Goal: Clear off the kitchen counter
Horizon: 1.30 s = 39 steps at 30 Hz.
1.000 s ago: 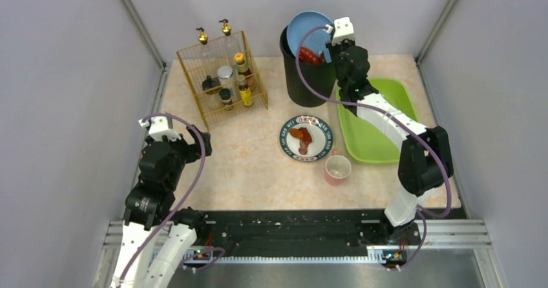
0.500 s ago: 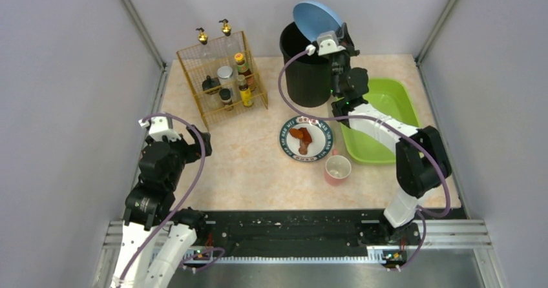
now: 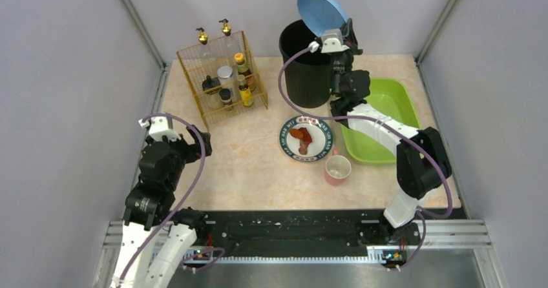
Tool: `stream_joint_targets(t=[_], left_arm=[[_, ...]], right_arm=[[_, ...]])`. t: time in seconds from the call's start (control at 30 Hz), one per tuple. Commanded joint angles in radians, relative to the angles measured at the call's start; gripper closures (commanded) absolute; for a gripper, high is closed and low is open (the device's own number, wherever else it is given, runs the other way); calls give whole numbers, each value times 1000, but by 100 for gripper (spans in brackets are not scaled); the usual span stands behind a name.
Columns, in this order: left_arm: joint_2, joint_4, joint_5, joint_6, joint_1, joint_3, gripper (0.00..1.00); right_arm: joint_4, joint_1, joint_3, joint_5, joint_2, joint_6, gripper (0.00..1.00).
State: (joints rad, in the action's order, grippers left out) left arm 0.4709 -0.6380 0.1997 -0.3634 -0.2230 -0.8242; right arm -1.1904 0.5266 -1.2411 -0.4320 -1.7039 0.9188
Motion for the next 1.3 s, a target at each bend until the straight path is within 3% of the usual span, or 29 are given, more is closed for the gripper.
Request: stream_joint_targets(t=[0.0, 0.17, 0.27, 0.4, 0.53, 0.73, 0.87, 1.27], left_arm=[[-5, 24, 4, 7, 4, 2, 1], [-9, 22, -1, 6, 4, 1, 1], [-15, 24, -7, 3, 4, 1, 1], [-22, 23, -18, 0, 2, 1, 1], [-24, 23, -24, -2, 1, 0, 1], [-40, 18, -19, -3, -5, -2, 1], [-45, 17, -6, -2, -9, 0, 1], [-47, 18, -7, -2, -10, 0, 1]], right_arm=[[7, 10, -102, -105, 120, -82, 100], [113, 0, -163, -295, 161, -78, 100], [207, -29, -161, -409, 207, -154, 100], [522, -128, -147, -481, 307, -463, 100], [981, -287, -147, -435, 373, -860, 100], [1253, -477, -22, -257, 394, -1228, 100], [1327, -588, 87, -109, 395, -1407, 100], [1271, -663, 312, 70, 296, -1569, 100]])
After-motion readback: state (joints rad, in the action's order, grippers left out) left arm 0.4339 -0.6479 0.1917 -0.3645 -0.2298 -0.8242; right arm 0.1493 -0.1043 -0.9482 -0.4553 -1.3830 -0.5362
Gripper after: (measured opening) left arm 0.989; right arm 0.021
